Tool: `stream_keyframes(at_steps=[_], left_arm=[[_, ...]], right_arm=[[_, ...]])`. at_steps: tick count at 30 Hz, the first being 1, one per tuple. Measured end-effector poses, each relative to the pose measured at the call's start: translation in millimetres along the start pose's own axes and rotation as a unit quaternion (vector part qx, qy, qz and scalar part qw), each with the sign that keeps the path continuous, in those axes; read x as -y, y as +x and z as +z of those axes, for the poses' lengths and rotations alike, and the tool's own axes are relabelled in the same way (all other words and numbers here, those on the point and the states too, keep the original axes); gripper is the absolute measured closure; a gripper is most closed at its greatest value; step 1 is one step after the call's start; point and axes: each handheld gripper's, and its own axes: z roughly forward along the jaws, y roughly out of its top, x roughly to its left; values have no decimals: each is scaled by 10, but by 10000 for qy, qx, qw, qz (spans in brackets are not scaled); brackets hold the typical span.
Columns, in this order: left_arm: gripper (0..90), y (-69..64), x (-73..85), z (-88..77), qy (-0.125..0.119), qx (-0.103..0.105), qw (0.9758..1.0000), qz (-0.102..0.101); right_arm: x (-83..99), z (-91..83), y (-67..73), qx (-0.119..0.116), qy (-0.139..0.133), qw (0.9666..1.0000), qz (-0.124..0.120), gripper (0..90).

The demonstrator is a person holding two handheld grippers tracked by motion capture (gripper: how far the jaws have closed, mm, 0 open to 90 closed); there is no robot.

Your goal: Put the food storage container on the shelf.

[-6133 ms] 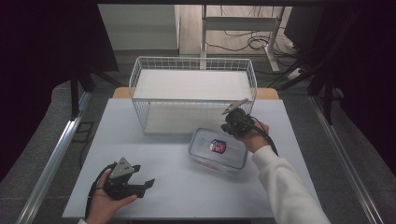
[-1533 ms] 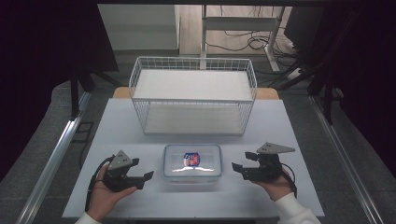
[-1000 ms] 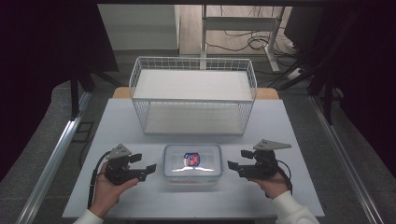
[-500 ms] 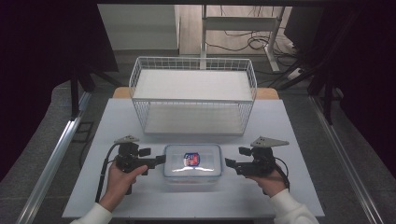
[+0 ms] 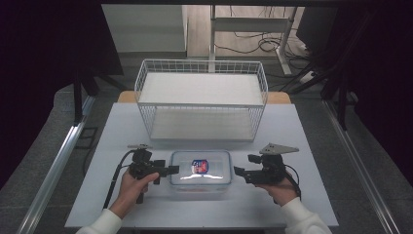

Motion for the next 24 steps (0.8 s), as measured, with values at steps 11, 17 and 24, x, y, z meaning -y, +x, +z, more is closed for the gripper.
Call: stream_keyframes(at_steps=[11, 17, 24], left_arm=[[139, 59, 53, 134, 238, 389, 9986, -258], [201, 31, 62, 132, 192, 432, 9986, -254], [228, 44, 61, 113, 183, 431, 9986, -255]], right_arm=[[6, 76, -24, -185, -25, 9996, 204, 220], [8, 113, -32, -181, 47, 9995, 258, 196], [-29, 384, -134, -609, 438, 9924, 974, 118]])
